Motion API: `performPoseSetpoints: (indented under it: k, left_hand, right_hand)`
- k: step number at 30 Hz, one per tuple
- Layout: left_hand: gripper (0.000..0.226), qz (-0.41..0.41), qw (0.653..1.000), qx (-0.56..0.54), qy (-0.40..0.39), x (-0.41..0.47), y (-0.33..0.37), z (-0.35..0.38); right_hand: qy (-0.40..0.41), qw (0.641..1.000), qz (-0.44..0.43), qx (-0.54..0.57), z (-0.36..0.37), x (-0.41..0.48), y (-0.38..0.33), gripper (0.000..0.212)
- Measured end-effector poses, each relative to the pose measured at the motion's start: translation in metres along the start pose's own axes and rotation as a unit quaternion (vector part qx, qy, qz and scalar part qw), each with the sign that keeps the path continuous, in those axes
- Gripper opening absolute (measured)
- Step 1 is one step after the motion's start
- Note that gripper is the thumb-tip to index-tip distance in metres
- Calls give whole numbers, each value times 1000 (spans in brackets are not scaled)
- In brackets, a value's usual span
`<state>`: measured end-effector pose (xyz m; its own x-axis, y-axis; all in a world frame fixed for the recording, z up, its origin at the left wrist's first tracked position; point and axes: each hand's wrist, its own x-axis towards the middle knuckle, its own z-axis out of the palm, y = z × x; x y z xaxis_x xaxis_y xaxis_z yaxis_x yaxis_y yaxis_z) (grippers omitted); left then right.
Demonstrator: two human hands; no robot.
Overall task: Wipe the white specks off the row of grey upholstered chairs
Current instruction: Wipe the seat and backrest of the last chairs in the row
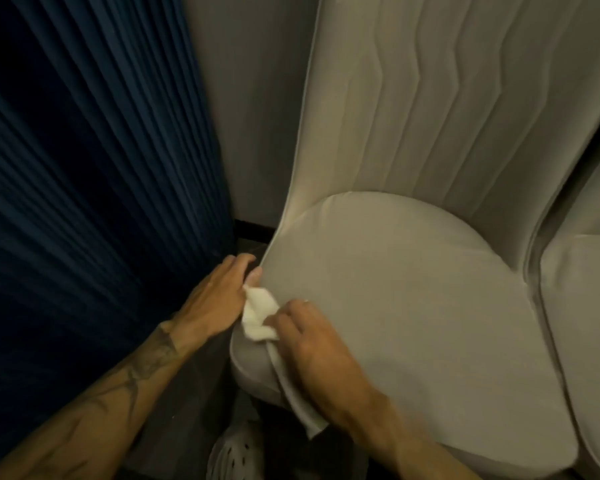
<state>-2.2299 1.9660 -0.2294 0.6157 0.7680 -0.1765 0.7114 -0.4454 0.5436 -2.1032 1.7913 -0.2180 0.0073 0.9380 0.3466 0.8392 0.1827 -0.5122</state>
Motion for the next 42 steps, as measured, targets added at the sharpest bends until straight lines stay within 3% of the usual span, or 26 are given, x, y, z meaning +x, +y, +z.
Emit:
performPoseSetpoints:
  k: [2,4,8,12,17,21,23,27,29,35,40,42]
  left_hand:
    - [53,33,998,1,49,8,7,4]
    - [54,74,993,-2,88,16,16,8]
    - [47,107,984,31,136,39,37,14]
    - [42,141,973,77,164,58,62,24]
    - [41,147,967,122,172,74,74,33]
    - [39,143,962,138,187,77,76,36]
    - [39,147,960,145,192,77,76,37]
    - [39,161,949,160,216,89,80,30]
    - [45,180,940,159,242,103,87,20]
    - [60,261,871,147,389,164,126,-18]
    - [60,289,810,118,497,219,160,-60]
    - [61,303,791,106,522,237,168,-74]
  right_hand:
    - [51,993,70,-85,-17,-3,26,17]
    - [89,977,181,-73,-25,-12,30,16]
    - [51,988,122,-77,-5,-30,-8,22]
    - [94,978,164,-86,-45,-38,44,24]
    - [157,913,332,-175,-123,-55,136,14]
    - [224,866,410,-181,-124,-15,171,19]
    - [223,879,389,-163,-96,24,168,22]
    - [118,947,265,-141,-42,89,148,27]
    - [108,952,235,-162,-48,99,151,27]
    - [231,914,204,-264,-142,96,188,21]
    - [404,857,112,-300,-231,107,212,25]
    - [431,836,74,-332,-258,115,224,32]
